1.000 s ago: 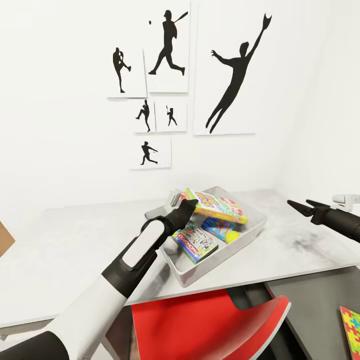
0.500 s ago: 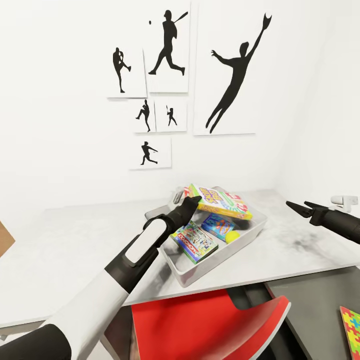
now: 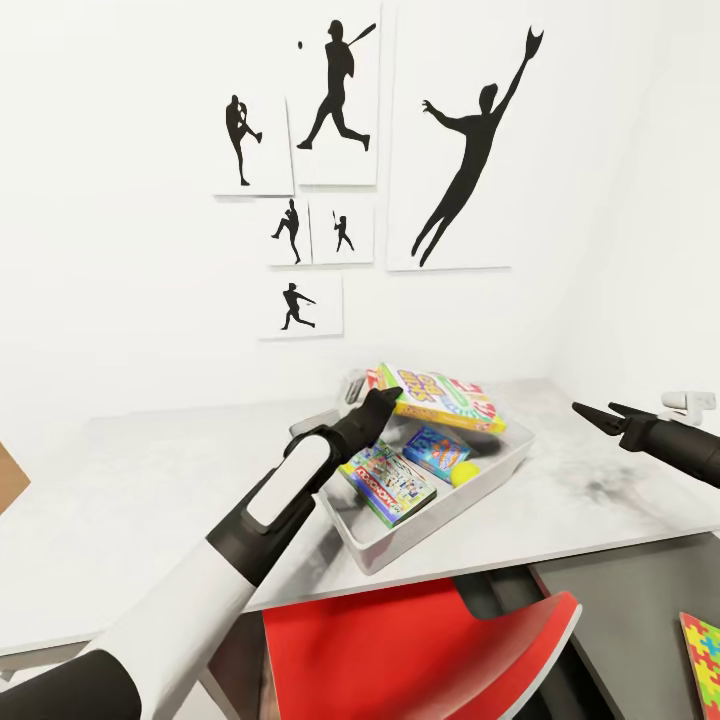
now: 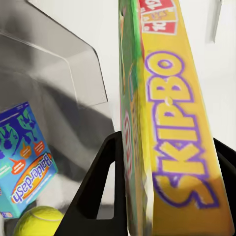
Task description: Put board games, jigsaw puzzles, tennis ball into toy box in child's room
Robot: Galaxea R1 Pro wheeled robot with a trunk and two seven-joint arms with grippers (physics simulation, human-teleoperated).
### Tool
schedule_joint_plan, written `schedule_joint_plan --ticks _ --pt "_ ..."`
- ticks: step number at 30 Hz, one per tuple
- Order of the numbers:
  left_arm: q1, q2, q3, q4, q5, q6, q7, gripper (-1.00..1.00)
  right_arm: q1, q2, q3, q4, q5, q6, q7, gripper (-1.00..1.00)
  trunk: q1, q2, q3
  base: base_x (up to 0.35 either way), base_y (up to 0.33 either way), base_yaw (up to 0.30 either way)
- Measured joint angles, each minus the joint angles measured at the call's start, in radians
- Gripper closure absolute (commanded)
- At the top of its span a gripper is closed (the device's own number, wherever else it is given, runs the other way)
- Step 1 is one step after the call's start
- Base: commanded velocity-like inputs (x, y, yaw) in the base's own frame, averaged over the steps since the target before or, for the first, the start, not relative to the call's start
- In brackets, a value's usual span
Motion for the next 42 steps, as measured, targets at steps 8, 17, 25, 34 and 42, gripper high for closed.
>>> schedule_joint_plan --ticks 8,17,25,34,42 --pt "0.002 -0.009 0.045 0.008 -0.062 -0.076 0.071 1.00 0.000 -0.001 -0.003 0.000 0.000 0.000 0.000 -1.00 0.000 0.000 0.000 0.000 0.000 0.000" --pt "0.004 -0.022 0.044 0.008 -0.114 -0.149 0.092 1.00 0.000 0.000 -0.001 0.000 -0.001 0.001 0.001 -1.00 0.000 0.000 0.000 0.000 0.000 0.000" --pt "0.004 -0.025 0.042 0.009 -0.114 -0.152 0.095 1.00 0.000 0.000 -0.002 0.000 -0.001 0.002 0.002 -1.00 0.000 0.000 -0.005 0.000 0.000 0.000" --pt "-0.024 -0.031 0.010 -0.001 -0.049 -0.151 0.101 1.00 0.000 0.000 -0.001 0.000 -0.001 0.003 0.002 -1.00 0.000 0.000 -0.019 0.000 0.000 0.000" --pt "-0.041 -0.033 -0.012 -0.038 -0.028 -0.155 0.231 1.00 0.001 0.000 0.001 0.000 -0.001 0.003 0.002 -1.00 0.000 0.000 -0.031 0.000 0.000 0.000"
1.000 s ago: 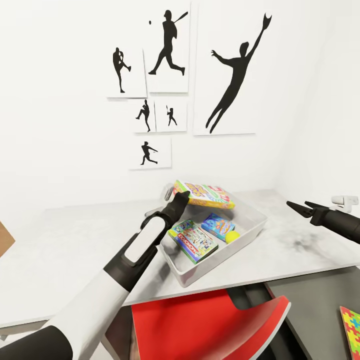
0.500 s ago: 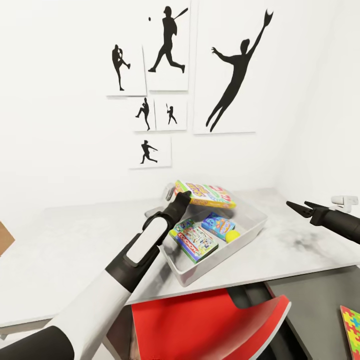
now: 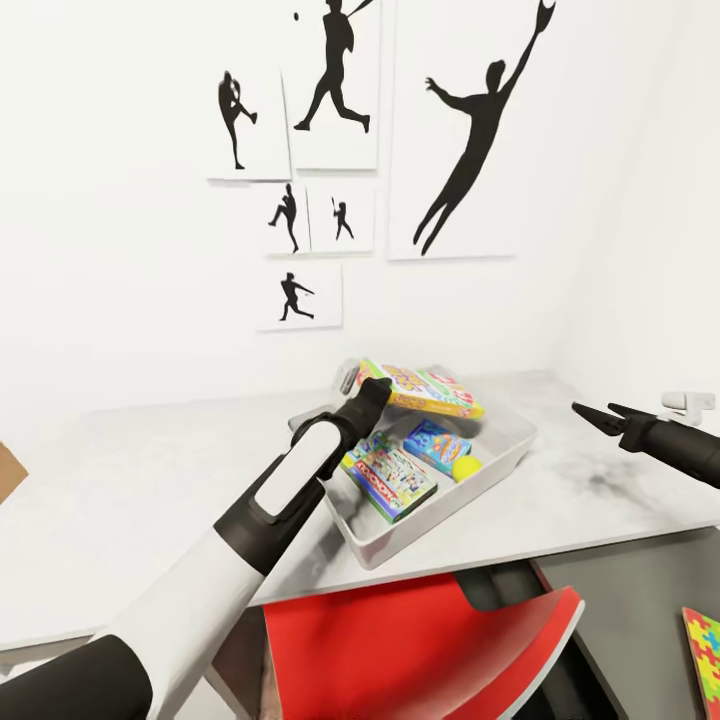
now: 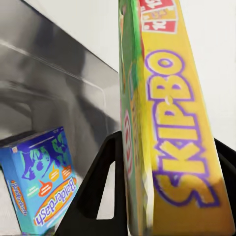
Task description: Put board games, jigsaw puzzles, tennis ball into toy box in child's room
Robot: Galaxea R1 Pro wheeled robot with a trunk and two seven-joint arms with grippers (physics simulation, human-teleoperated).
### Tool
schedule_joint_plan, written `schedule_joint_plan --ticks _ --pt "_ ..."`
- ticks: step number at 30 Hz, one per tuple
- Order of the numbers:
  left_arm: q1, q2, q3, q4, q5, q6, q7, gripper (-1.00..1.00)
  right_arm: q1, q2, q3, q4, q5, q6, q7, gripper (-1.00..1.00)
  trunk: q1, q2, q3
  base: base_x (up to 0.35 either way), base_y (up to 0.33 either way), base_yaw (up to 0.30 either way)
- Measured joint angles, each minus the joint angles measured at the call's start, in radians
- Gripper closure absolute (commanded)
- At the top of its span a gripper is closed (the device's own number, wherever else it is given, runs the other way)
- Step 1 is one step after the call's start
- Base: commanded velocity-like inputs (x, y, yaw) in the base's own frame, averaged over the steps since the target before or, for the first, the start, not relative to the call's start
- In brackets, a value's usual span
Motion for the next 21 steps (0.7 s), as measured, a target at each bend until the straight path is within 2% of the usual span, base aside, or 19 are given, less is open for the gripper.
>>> schedule_joint_plan --ticks 6,19,21 --pt "-0.001 -0.001 -0.002 -0.007 -0.001 -0.003 0.022 1.00 0.000 0.000 -0.001 0.000 0.001 0.000 0.000 -1.00 0.000 0.000 -0.009 0.000 0.000 0.000" --pt "0.000 -0.001 -0.003 -0.005 -0.003 -0.004 0.023 1.00 0.000 0.000 -0.003 0.000 0.001 0.000 0.000 -1.00 0.000 0.000 -0.030 0.000 0.000 0.000" --pt "0.000 -0.001 -0.012 -0.002 -0.001 -0.004 0.023 1.00 0.000 -0.001 -0.003 0.000 0.001 0.000 0.000 -1.00 0.000 0.000 -0.033 0.000 0.000 0.000"
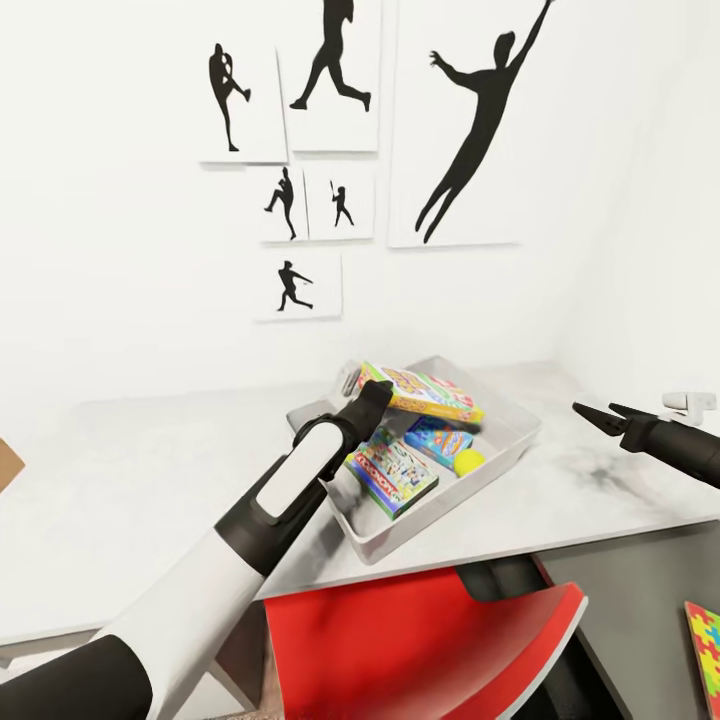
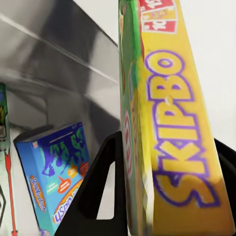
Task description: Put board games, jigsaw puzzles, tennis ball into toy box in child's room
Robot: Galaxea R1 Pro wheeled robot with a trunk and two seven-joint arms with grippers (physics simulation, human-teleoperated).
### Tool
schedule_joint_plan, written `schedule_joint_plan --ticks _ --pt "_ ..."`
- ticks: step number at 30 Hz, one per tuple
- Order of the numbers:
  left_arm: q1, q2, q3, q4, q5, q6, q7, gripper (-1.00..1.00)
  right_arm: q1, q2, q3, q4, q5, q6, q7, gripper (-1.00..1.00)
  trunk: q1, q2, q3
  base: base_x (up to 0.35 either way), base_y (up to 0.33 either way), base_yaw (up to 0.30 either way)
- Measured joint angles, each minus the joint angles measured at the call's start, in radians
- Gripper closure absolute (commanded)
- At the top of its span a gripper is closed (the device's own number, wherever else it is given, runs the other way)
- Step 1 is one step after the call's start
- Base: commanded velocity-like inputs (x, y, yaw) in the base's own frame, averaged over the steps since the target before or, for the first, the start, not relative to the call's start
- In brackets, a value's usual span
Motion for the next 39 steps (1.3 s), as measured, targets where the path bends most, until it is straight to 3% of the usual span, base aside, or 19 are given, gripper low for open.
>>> schedule_joint_plan --ticks 13,14,24,25,27,29,31,33,36,39 --pt "-0.001 0.000 -0.023 0.004 0.003 -0.001 0.000 1.00 0.000 0.000 0.000 0.000 0.000 0.000 0.000 -1.00 0.000 0.000 -0.018 0.000 0.000 0.000" --pt "-0.001 0.000 -0.023 0.004 0.004 -0.001 0.000 -1.00 0.000 0.000 0.000 0.000 0.000 0.000 0.000 -1.00 0.000 0.000 -0.018 0.000 0.000 0.000" --pt "-0.002 0.000 -0.023 0.004 0.008 -0.001 0.004 -1.00 0.000 0.000 0.001 0.000 0.000 0.000 0.000 -1.00 0.000 0.000 -0.019 0.000 0.000 0.000" --pt "-0.002 0.000 -0.022 0.005 0.022 0.000 0.004 -1.00 0.000 0.000 0.001 0.000 0.000 0.000 0.000 -1.00 0.000 0.000 -0.019 0.000 0.000 0.000" --pt "-0.002 0.001 -0.022 0.006 0.082 0.001 0.010 -1.00 0.000 0.000 0.001 0.000 0.000 0.000 0.000 -1.00 0.000 0.000 -0.019 0.000 0.000 0.000" --pt "-0.003 0.002 -0.022 0.006 0.113 0.001 0.023 -1.00 0.000 0.000 0.001 0.000 0.000 0.000 0.000 -1.00 0.000 0.000 -0.019 0.000 0.000 0.000" --pt "-0.003 0.002 -0.022 0.003 0.149 0.001 0.084 -1.00 0.000 0.000 0.001 0.000 0.000 0.000 0.000 -1.00 0.000 0.000 -0.019 0.000 0.000 0.000" --pt "-0.003 0.002 -0.021 -0.005 0.165 0.001 0.130 -1.00 0.000 0.001 0.002 0.000 0.000 0.000 0.000 -1.00 0.000 0.000 -0.019 0.000 0.000 0.000" --pt "-0.003 0.002 -0.017 -0.016 0.202 -0.001 0.167 -1.00 0.000 0.001 0.002 0.000 0.000 0.000 0.000 -1.00 0.000 0.000 -0.019 0.000 0.000 0.000" --pt "-0.004 0.002 -0.013 -0.023 0.267 -0.003 0.190 -1.00 0.000 0.001 0.002 0.000 0.000 -0.001 -0.001 -1.00 0.000 0.000 -0.019 0.000 0.000 0.000"
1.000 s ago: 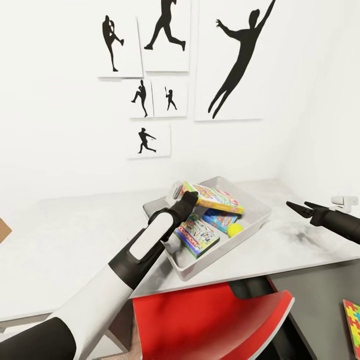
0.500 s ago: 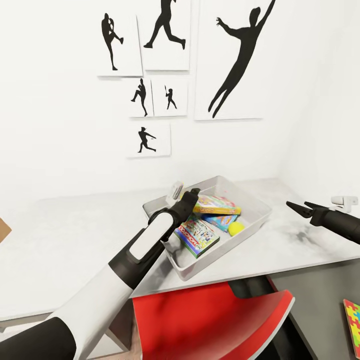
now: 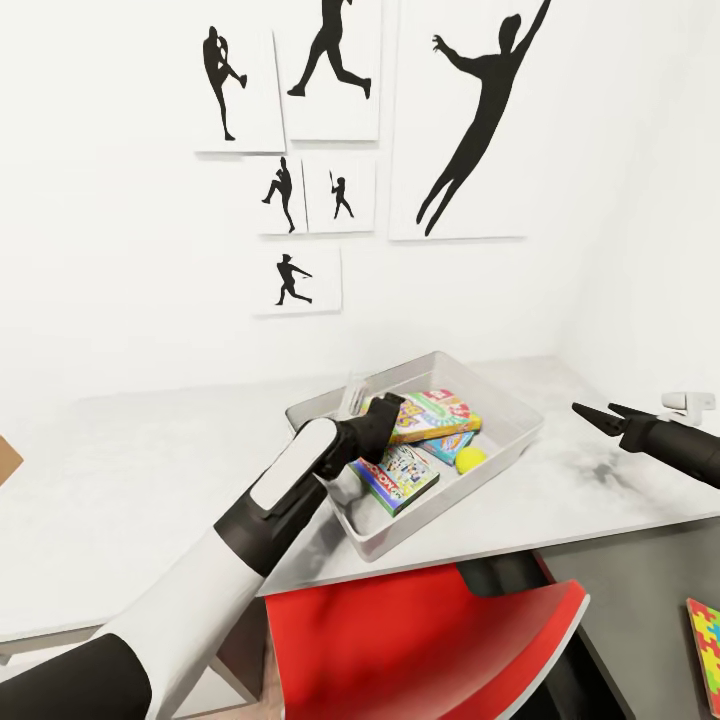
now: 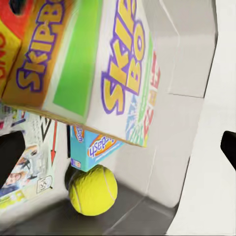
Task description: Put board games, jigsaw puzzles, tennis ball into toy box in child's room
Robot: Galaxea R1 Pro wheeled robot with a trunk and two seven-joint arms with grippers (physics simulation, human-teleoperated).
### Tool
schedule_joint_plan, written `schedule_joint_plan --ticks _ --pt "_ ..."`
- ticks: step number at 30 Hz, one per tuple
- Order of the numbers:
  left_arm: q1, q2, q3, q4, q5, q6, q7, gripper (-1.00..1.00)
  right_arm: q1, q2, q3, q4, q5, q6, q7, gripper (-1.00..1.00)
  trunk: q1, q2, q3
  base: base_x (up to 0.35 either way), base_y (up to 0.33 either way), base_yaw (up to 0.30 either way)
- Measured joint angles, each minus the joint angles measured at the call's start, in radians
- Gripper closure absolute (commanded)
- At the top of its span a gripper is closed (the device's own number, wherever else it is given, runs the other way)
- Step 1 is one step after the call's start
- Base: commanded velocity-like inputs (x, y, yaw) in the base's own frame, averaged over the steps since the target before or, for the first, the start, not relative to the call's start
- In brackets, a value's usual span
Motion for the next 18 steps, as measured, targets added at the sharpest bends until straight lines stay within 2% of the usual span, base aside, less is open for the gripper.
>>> schedule_joint_plan --ticks 1,4,7,9,11,18 --pt "-0.001 0.000 0.002 -0.007 0.025 -0.001 0.008 -1.00 0.000 0.000 0.000 0.000 0.000 0.000 0.000 -1.00 0.000 0.000 0.000 0.000 0.000 0.000" --pt "-0.002 0.000 0.009 -0.033 0.054 -0.003 0.029 -1.00 0.000 0.000 0.001 0.000 0.000 0.000 0.000 -1.00 0.000 0.000 0.000 0.000 0.000 0.000" --pt "-0.002 0.001 0.061 -0.057 0.110 -0.004 0.104 -1.00 0.001 0.001 0.002 0.000 0.000 -0.001 0.000 -1.00 0.000 0.000 0.000 0.000 0.000 0.000" --pt "-0.002 0.004 0.098 -0.084 0.170 -0.005 0.164 -1.00 0.001 0.000 0.002 0.000 0.000 -0.001 0.000 -1.00 0.000 0.000 0.000 0.000 0.000 0.000" --pt "-0.002 0.006 0.114 -0.108 0.194 -0.005 0.200 -1.00 0.001 0.001 0.003 0.000 0.000 -0.003 0.000 -1.00 0.000 0.000 0.000 0.000 0.000 0.000" --pt "-0.003 0.011 0.153 -0.162 0.222 -0.004 0.270 -1.00 0.001 0.000 0.006 0.000 0.001 -0.008 -0.001 -1.00 0.000 0.000 0.000 0.000 0.000 0.000"
